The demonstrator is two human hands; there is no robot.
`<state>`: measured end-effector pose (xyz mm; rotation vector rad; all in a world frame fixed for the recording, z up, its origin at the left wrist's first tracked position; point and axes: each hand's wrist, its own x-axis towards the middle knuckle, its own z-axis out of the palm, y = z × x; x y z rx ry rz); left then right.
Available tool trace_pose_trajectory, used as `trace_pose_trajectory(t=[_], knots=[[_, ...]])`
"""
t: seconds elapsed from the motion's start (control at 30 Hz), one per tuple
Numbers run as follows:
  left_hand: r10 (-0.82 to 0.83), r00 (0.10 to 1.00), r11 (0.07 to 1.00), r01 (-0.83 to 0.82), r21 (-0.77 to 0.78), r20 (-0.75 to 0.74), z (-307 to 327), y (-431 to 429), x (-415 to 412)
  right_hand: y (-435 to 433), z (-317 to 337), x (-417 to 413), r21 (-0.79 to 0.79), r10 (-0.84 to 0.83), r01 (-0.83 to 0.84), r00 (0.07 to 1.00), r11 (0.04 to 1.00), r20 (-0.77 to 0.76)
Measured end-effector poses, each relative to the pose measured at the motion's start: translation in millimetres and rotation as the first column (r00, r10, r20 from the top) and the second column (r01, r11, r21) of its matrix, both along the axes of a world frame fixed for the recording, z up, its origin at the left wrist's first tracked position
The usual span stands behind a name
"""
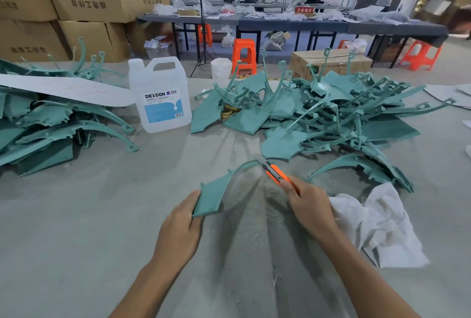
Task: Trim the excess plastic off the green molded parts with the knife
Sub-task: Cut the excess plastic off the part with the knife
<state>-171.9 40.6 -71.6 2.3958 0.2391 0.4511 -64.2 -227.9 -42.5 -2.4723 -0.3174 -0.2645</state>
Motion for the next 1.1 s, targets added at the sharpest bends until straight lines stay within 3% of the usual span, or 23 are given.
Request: trace_pose_trajectory(t=[0.17,0.27,0.5,0.7,0.8,0.97,1.1], knots=[[0.031,1.0,0.999,-0.031,-0.043,-0.004,0.3,2.8,-3.9,-24.4,-6.9,15.5,-0.181,-0.171,0.16,0.984,0.97,-0.046],[0.034,0.999,0.997,-0.035,-0.07,-0.016,-0.7,5.8,-5.6,-27.3,-2.0,15.0,-0.166,-0.183,0.172,0.982,0.971,-0.051],[0.034,0.999,0.996,-0.035,-0.081,-0.011,-2.2,4.4,-4.0,-5.2,14.1,-35.9,0.16,-0.038,0.036,0.999,0.986,0.007],[0.067,0.998,0.988,-0.065,-0.137,0.009,-7.2,10.1,1.3,21.5,1.3,-87.2,0.091,0.334,-0.334,0.942,0.938,0.016],[0.083,0.996,0.978,-0.076,-0.195,0.026,-8.4,11.4,1.4,28.0,-2.2,-87.8,0.148,0.347,-0.346,0.938,0.926,0.023],[0.049,0.998,0.979,-0.042,-0.198,0.032,-6.5,11.9,-0.3,34.0,0.4,-83.6,0.09,0.393,-0.396,0.918,0.914,0.045],[0.028,0.999,0.97,-0.023,-0.243,0.015,-9.2,16.5,-1.3,42.1,-0.1,-59.1,0.047,0.23,-0.238,0.964,0.97,0.131]])
